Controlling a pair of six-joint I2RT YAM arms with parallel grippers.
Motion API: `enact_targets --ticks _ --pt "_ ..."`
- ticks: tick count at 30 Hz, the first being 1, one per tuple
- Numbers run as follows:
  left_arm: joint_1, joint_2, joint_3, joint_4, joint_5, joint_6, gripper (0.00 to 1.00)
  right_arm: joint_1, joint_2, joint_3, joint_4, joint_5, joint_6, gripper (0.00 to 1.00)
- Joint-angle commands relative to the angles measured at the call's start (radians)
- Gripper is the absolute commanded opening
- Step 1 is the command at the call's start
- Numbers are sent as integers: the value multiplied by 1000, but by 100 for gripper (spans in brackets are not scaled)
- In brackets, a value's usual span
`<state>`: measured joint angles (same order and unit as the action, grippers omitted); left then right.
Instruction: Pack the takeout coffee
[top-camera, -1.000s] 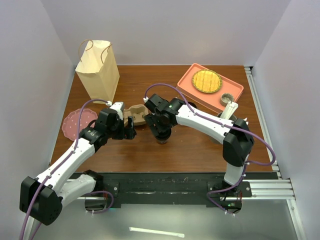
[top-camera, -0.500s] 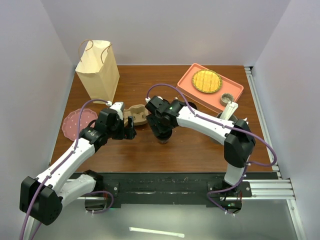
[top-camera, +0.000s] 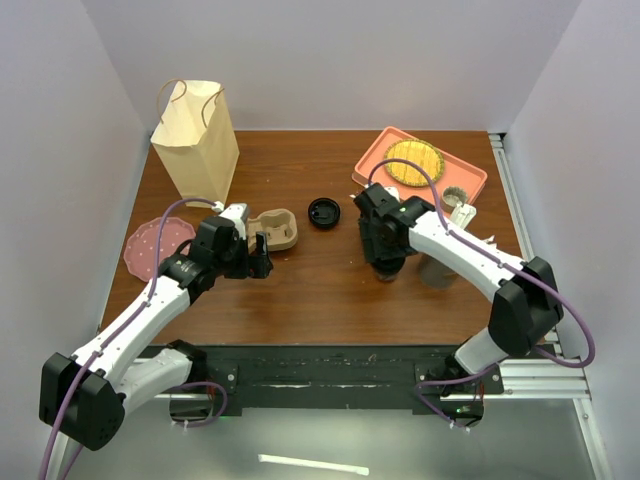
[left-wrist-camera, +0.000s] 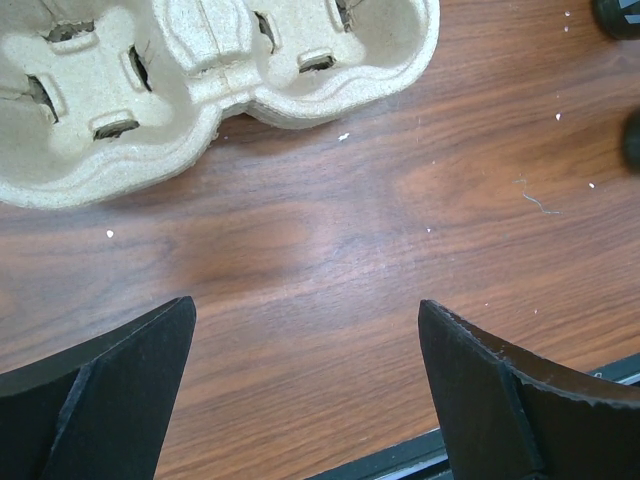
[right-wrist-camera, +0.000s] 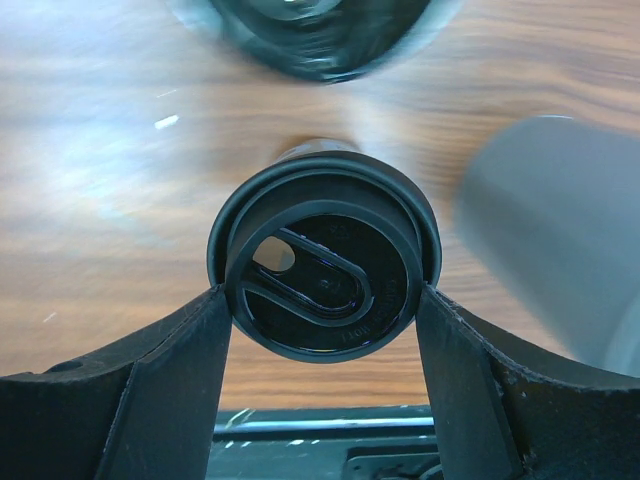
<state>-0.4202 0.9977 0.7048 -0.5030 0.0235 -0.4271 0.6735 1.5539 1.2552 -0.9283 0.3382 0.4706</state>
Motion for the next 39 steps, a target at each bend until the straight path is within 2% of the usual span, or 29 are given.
enact_targets --ticks 1,4,9,12,13,14,15,16,19,24,28,30,33,35,39 --pt "-2 -1 44 -5 -8 -5 99 -48 -12 -27 -35 61 -7 65" --pt "-2 1 67 -31 -22 -30 100 -61 -17 -36 -11 53 -7 66" --pt "-2 25 175 -117 -83 -48 100 -71 -3 -19 -12 51 2 78" --pt "-18 116 373 -253 -196 -44 100 -69 -11 27 -39 35 -9 83" --pt "-23 183 527 -358 -236 -36 100 -69 -15 45 -49 12 -21 83" --pt "-47 208 598 -402 -287 -44 100 -69 -20 76 -69 -1 -32 86" --pt "-61 225 661 -429 -378 -51 100 -69 -15 102 -95 -2 -44 96" --pt "-68 249 758 -452 -401 -62 100 -71 -11 130 -121 -1 -46 98" --pt "-68 301 902 -460 -441 -87 100 -71 -5 217 -184 -27 -66 99" --pt "-52 354 1036 -407 -509 -55 99 -69 -8 377 -286 -56 -108 99" --pt "12 419 1101 -336 -562 -7 93 -71 -69 397 -293 -85 -150 99" --pt "20 444 1107 -310 -640 37 92 -69 -101 383 -268 -103 -177 99" --pt "76 515 1160 -287 -613 151 91 -69 -130 397 -282 -174 -190 98" --pt "113 556 1193 -240 -626 191 89 -69 -187 374 -235 -244 -185 98" --pt "182 657 1268 -204 -538 238 86 -69 -247 363 -210 -284 -171 99"
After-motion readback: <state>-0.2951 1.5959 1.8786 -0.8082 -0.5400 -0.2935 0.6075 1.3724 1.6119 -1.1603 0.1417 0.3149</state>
